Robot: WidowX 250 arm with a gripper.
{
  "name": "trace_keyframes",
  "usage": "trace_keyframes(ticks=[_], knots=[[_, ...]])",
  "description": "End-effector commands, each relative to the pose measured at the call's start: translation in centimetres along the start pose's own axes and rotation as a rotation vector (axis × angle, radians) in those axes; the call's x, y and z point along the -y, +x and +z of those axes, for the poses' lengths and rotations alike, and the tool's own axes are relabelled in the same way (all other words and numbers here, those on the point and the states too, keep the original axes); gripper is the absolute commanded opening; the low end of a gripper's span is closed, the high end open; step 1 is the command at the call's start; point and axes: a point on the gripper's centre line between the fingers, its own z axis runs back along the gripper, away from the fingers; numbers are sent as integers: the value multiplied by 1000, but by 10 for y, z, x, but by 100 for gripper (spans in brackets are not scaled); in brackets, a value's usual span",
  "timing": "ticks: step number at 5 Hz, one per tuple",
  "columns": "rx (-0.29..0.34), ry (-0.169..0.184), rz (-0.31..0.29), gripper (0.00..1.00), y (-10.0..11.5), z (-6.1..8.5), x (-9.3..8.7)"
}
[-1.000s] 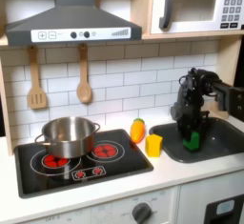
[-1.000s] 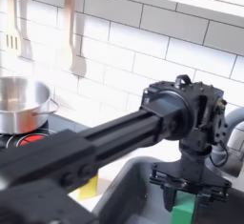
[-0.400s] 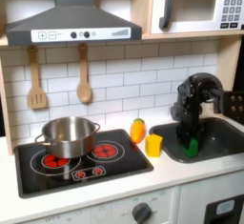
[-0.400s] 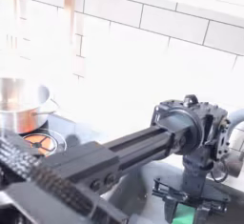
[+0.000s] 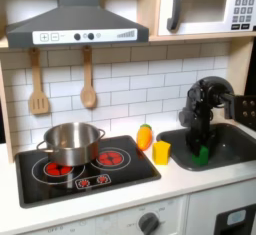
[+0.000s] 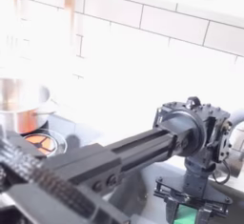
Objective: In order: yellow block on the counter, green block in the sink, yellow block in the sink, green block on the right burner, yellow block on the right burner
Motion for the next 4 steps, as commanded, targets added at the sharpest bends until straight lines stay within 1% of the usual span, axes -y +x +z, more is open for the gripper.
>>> trace_keyframes(ticks=[1,2,3,4], knots=[[-1,1,5,0,1,2,2],[25,-5,-5,100,2,5,4],[51,-9,-6,100,5,10,3],[64,-16,0,100,7,13,2]])
